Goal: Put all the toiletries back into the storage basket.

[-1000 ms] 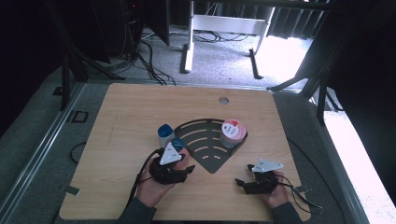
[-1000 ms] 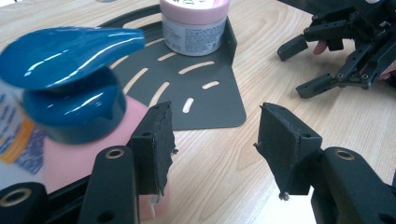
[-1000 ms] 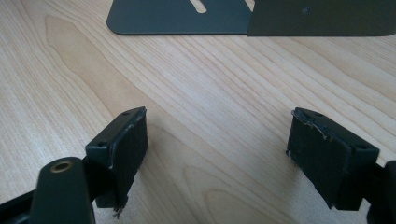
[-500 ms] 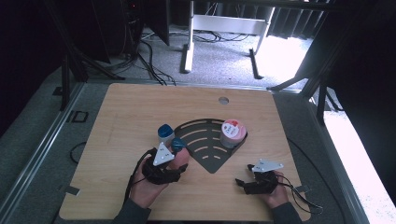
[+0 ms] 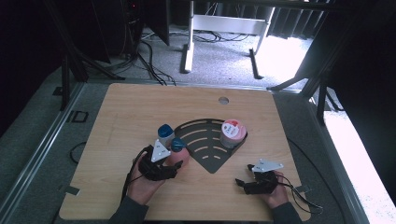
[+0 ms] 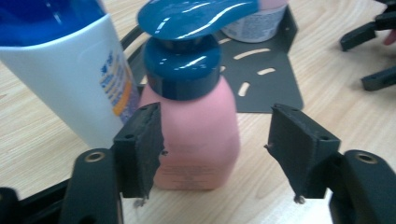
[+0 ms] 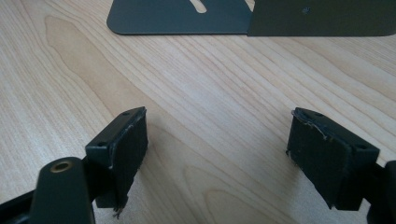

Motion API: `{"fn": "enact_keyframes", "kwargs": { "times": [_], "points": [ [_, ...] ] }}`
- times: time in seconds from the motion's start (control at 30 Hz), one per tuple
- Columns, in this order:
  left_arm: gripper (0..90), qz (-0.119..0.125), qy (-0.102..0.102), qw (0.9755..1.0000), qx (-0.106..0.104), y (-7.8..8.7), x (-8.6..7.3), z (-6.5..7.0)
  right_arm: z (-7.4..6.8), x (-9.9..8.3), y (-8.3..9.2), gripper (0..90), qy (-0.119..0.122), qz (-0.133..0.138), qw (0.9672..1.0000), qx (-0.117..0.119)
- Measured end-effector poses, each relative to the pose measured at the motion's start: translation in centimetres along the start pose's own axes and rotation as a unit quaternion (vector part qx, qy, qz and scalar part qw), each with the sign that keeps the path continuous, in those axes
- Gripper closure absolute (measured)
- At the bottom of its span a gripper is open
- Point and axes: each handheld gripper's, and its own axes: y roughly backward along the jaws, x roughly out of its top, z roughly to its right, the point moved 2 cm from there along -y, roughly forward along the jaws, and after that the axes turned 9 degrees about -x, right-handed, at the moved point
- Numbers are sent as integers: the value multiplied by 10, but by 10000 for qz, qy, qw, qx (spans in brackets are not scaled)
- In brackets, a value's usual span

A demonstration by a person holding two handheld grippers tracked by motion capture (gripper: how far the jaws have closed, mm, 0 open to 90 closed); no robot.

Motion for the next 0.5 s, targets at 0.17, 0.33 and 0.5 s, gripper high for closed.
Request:
{"fn": "enact_keyframes", "kwargs": {
  "times": [0.17,0.33,0.5],
  "points": [
    [327,5,10,9999,112,-5,-1,-2,0,0,0,196,5,-2,10000,4],
    [322,10,20,9998,175,-8,1,-5,0,0,0,195,10,0,10000,5],
    [322,42,11,9998,206,-12,4,-8,0,0,0,196,-5,-3,10000,4]
  ]
}}
